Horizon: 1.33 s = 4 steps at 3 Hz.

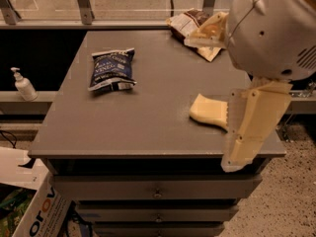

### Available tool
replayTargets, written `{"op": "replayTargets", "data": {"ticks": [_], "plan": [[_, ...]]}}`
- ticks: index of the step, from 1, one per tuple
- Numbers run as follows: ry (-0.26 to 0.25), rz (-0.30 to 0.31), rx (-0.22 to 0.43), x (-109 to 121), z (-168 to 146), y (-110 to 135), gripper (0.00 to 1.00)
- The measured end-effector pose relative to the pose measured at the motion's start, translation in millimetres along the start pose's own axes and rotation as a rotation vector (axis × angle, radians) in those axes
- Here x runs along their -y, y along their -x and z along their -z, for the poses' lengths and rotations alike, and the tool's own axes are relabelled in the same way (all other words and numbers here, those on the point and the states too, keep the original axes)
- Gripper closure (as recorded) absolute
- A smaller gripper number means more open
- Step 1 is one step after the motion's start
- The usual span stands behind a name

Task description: Pick blue chip bag

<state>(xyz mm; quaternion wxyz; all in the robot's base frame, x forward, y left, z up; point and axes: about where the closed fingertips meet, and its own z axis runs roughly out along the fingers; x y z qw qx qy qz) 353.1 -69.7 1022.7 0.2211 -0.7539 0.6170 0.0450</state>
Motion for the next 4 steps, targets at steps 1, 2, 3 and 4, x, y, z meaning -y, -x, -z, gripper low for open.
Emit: {"op": "replayTargets", "data": {"ticks": [1, 2, 3, 4], "plan": [[0.017, 0.006, 0.030, -2, -10, 35, 0.00], [0.017, 0.006, 0.030, -2, -10, 35, 0.00], [0.017, 0.006, 0.030, -2, -10, 35, 0.00], [0.003, 0.016, 0.039, 4, -23, 40, 0.00]]}}
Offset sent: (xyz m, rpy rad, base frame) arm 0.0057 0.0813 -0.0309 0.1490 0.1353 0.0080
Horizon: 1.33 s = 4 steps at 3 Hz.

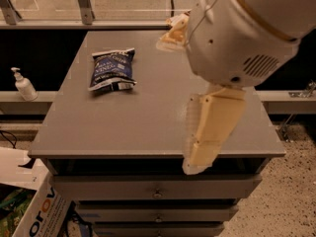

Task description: Pick blue chip bag

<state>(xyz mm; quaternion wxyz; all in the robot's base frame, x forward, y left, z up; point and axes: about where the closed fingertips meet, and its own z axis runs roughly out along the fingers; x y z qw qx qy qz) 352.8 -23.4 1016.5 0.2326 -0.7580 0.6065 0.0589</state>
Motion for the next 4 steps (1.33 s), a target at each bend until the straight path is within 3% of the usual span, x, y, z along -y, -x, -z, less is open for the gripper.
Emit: {"op": "replayTargets", "data": {"ticks": [2, 4], "plan": [[-0.001, -0.016, 0.041, 27, -48, -8, 0.00], [0.024, -0.073, 0.110, 60, -104, -21, 0.00]]}}
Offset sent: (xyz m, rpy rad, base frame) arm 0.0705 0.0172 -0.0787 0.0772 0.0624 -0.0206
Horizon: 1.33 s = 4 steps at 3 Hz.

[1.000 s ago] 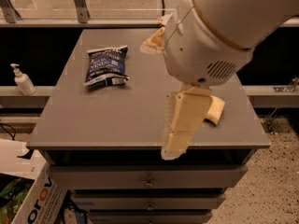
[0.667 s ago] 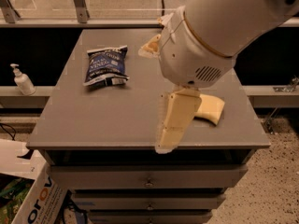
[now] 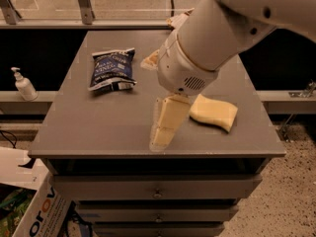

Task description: Pick blue chip bag

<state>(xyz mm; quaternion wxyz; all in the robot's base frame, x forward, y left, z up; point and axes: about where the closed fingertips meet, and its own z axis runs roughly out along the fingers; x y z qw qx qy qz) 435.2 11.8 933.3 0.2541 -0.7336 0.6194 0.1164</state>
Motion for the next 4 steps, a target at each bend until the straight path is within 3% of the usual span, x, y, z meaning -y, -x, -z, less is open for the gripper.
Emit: {"op": "replayTargets", "data": {"ticks": [2, 4], "plan": [[0.027, -0.054, 0.074, 26, -37, -4, 0.00], [-0.006, -0.158, 0.188, 45, -56, 4, 0.00]]}}
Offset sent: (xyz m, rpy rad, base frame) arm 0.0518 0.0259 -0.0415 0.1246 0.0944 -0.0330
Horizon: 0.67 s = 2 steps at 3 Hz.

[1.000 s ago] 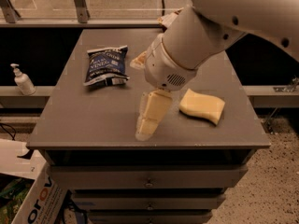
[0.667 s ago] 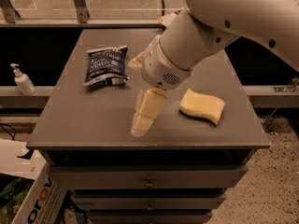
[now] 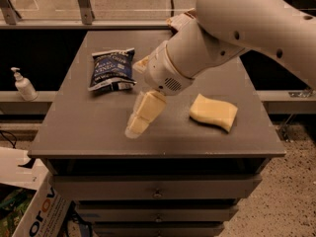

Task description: Pick blue chip bag

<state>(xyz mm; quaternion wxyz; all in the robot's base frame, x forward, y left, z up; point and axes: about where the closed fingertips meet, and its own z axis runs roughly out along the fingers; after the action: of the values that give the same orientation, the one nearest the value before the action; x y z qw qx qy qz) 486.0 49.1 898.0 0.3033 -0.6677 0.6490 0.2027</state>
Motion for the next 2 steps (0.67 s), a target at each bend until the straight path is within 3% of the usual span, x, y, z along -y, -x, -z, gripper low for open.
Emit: {"op": "replayTargets", "data": {"ticks": [2], "plan": [[-0.059, -0.154, 0.113, 6, -39, 13, 0.00]]}}
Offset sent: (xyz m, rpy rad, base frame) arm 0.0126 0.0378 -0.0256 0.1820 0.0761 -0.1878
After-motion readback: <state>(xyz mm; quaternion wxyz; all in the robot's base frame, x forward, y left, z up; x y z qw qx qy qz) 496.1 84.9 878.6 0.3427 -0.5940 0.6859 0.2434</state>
